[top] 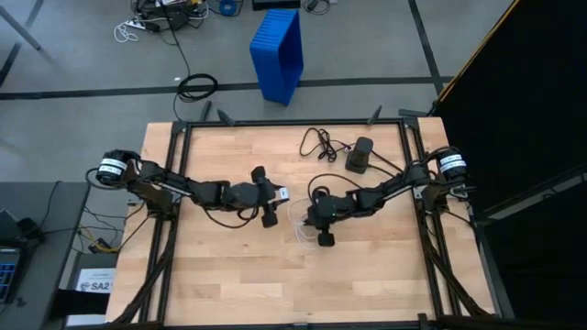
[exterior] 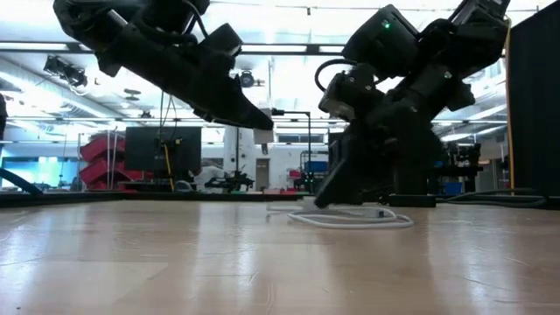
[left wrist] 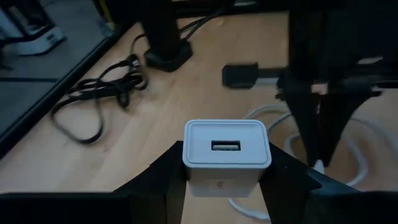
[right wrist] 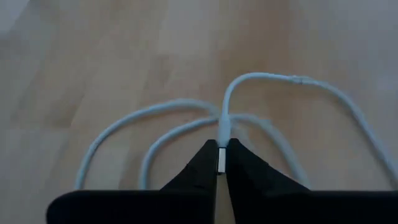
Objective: Insert USB
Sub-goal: Insert the white charger cable into the white charger adapter
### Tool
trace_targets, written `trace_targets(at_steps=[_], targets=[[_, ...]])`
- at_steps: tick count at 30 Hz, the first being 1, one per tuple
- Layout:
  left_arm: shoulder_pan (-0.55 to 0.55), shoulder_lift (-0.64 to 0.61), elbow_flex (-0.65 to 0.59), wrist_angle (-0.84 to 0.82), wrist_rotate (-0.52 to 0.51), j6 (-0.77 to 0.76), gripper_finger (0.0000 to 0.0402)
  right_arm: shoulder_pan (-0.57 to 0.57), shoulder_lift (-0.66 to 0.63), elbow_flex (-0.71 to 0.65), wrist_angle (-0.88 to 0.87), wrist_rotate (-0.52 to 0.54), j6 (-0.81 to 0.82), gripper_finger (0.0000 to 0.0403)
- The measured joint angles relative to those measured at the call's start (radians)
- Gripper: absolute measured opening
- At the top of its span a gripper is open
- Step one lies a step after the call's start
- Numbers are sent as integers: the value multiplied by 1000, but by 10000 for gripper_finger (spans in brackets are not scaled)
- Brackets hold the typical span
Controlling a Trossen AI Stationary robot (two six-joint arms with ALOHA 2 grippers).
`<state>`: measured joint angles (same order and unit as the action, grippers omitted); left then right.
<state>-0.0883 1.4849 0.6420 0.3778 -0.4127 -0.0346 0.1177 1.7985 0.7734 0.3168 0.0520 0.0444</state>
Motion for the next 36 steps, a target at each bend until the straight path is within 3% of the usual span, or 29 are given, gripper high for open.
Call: trace_targets(at_steps=[6,12,21,30,36], targets=[[0,0,45,-183,-95,-52,143,-54,0,0,-73,29,61,1],[-12,0,62,-195,-99,-48,143,-78,-1,1,-85,-29,85,7],[-42,0,62,-195,-110,9,143,-103,-20,28,17,16,79,100],[-56,29,62,-185,-277,69,143,-119,-25,121,168,66,74,185],[-56,79,70,-110,-336,145,143,-123,-23,146,172,247,93,222]])
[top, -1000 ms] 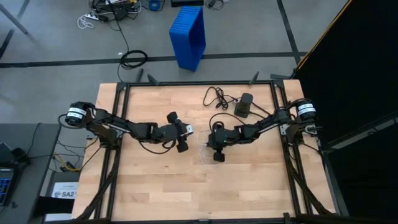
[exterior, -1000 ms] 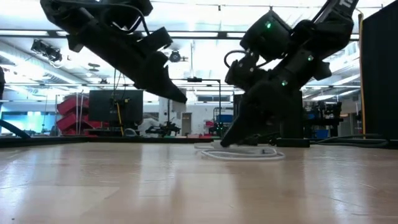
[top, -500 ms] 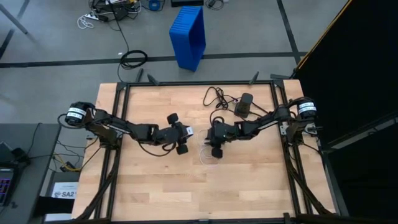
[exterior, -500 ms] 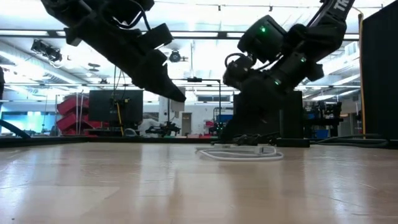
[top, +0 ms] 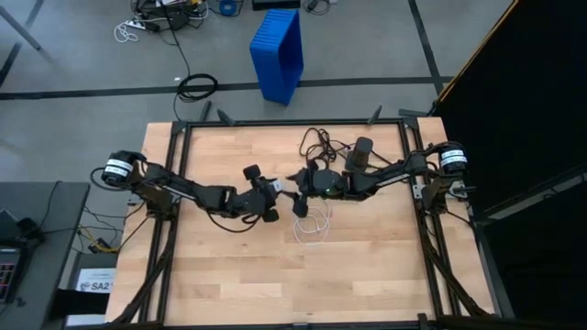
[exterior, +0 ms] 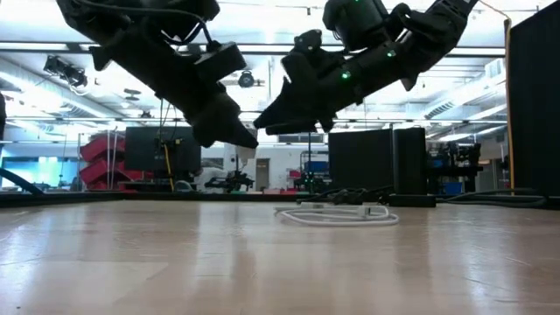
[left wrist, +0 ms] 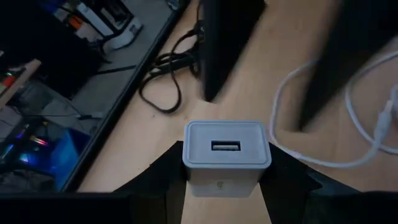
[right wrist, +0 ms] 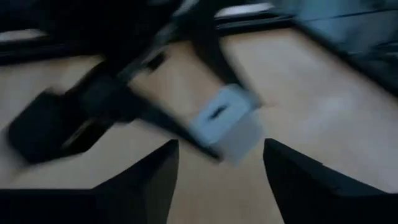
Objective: Insert USB
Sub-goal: Insert the white charger cable into the white charger adapter
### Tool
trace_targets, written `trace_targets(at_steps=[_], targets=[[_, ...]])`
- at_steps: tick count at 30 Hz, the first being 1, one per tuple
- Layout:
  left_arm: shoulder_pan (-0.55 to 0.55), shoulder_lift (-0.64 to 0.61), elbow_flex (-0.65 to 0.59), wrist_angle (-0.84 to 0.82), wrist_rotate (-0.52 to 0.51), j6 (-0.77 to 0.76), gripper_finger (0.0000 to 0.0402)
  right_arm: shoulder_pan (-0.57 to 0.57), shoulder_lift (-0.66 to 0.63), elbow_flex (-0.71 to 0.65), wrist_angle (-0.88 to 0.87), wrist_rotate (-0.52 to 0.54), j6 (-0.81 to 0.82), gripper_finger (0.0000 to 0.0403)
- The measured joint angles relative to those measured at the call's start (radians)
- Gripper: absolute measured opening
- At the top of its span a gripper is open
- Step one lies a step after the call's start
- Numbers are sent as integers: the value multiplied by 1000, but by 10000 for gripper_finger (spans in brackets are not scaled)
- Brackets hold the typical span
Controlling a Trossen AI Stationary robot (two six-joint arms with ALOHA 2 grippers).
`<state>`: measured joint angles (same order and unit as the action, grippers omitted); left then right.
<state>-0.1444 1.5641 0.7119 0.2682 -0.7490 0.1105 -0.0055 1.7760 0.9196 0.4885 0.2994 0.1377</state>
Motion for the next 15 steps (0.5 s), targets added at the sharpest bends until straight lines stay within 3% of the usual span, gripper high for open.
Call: trace_targets(at_steps=[8,15], targets=[[-5,159,161,-22,-78,93,143,-6,0,13,-29,12,-1,240],[-26,197,215,-119,-190,90,143,-8,-4,14,-145,55,52,211]])
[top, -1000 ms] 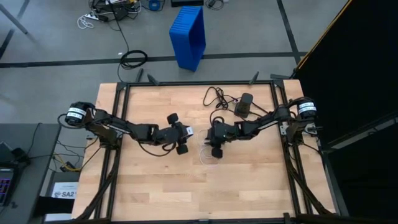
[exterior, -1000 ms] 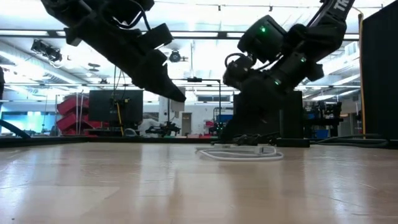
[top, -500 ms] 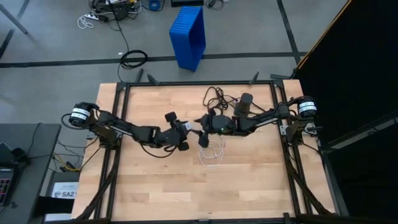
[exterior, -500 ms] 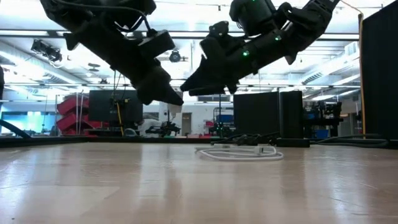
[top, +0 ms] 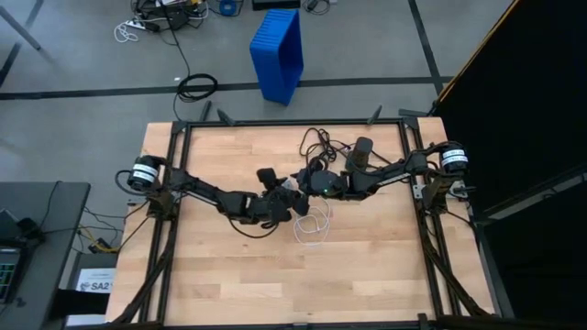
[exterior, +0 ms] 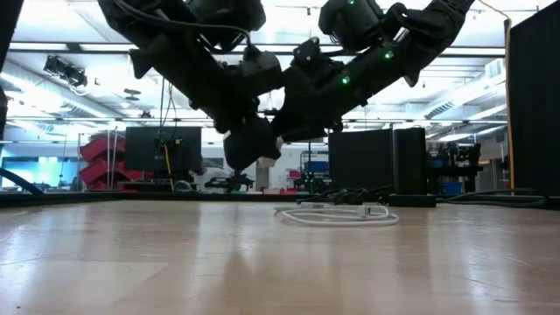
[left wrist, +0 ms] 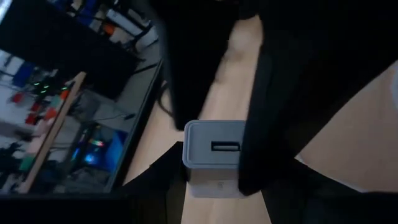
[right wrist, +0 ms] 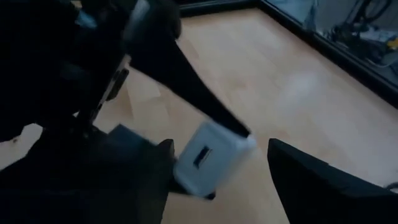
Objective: Insert USB
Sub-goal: Insert the white charger cable into the white charger adapter
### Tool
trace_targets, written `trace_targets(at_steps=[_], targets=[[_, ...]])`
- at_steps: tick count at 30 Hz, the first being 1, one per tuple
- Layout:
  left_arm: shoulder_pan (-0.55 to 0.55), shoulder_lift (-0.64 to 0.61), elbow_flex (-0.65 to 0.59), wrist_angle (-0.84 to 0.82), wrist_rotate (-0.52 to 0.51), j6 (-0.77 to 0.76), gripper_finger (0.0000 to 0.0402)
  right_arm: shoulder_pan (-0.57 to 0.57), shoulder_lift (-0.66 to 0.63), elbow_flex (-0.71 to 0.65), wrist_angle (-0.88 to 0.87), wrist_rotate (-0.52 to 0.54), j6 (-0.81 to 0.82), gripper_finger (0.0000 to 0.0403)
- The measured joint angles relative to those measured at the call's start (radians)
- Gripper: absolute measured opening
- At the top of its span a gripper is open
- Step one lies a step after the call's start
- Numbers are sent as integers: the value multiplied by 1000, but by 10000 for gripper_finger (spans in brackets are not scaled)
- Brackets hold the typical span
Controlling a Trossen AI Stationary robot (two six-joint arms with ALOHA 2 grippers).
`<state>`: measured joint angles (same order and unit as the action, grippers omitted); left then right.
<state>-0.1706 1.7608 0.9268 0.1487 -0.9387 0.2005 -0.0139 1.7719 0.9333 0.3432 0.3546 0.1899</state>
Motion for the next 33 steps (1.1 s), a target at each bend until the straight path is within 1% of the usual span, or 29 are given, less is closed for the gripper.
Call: trace_targets(at_steps=[9,15,18,21,23,24,28,33], targets=[[-9,-6,2,26,-10,-1,146,-6,1,-2,56,-8,-10,156],[-11,-6,2,64,26,10,145,-15,-1,-3,42,-8,-30,129],[-11,-6,2,64,57,6,146,-15,-1,-3,31,-2,-62,96],[-13,-6,2,57,115,-10,153,-15,-1,0,24,-12,-104,49],[-13,-6,2,41,135,-2,161,-15,1,1,15,-27,-123,17],[-13,-6,2,35,141,-2,165,-15,2,1,11,-40,-124,9],[-14,-5,2,37,130,-4,171,-16,1,2,4,-46,-117,6],[-14,-6,3,8,131,-2,149,-15,-2,2,0,-52,-162,2]])
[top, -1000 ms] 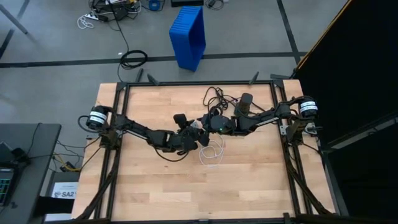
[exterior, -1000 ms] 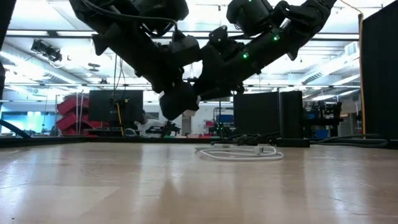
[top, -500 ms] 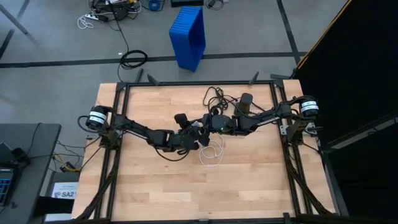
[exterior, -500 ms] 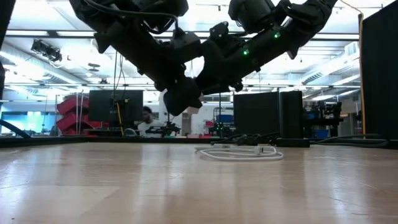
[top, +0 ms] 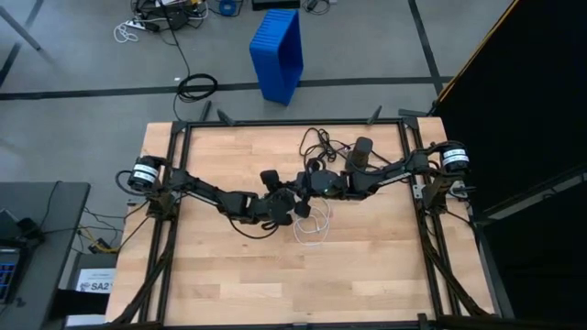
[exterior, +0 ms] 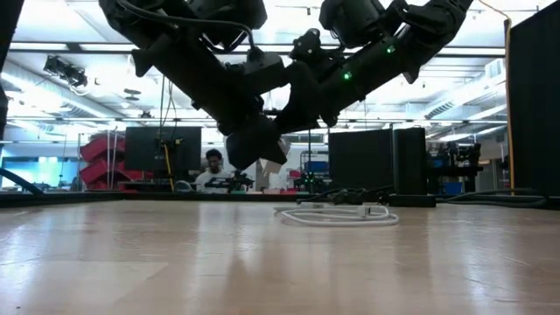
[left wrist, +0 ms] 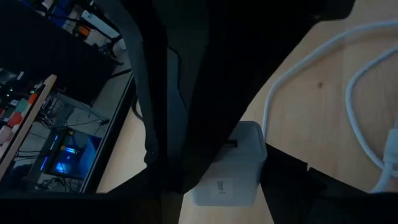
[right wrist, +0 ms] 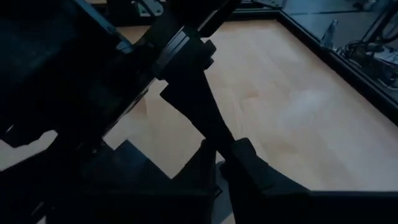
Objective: Insert USB
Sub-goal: Insert the white charger cable into the white charger adapter
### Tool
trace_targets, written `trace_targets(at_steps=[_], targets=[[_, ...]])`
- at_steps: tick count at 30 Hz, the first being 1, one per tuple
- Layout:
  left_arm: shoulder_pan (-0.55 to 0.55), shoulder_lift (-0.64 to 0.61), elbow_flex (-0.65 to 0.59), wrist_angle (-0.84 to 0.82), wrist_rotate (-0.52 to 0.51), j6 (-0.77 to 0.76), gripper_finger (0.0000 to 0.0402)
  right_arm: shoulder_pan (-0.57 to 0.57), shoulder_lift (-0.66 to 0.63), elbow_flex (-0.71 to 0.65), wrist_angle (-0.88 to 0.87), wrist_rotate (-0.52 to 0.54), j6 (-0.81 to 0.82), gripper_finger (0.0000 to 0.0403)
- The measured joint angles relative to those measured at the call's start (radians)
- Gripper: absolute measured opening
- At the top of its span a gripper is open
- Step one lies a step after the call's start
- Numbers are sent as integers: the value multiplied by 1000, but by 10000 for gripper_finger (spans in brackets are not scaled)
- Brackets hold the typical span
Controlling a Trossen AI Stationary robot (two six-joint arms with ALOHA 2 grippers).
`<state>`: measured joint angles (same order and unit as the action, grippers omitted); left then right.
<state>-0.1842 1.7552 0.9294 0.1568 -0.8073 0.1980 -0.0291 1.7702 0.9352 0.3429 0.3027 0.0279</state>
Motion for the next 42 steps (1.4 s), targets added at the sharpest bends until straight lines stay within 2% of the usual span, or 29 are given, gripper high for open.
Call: trace_targets(at_steps=[5,8,11,16,21,25,30,38,42], targets=[[-1,-18,12,-47,-34,-43,142,1,-60,2,-73,39,-58,26],[-14,-58,8,-78,-45,-76,147,-11,-124,-10,-232,146,-71,46],[-28,-91,-1,-68,-48,-96,149,-11,-173,-46,-227,174,-71,63],[-33,-143,-49,50,-64,-134,148,-28,-186,-215,-7,120,-49,86],[0,-130,-82,284,-58,-203,148,-10,-117,-390,530,-39,-51,107],[18,-126,-97,365,-31,-260,148,42,-50,-431,773,-27,-157,129],[27,-122,-99,393,-33,-333,148,89,18,-403,786,110,-213,171],[29,-80,-94,456,-14,-336,148,91,57,-292,794,214,-206,242],[28,-79,-94,455,-14,-335,148,91,57,-267,777,256,-206,251]])
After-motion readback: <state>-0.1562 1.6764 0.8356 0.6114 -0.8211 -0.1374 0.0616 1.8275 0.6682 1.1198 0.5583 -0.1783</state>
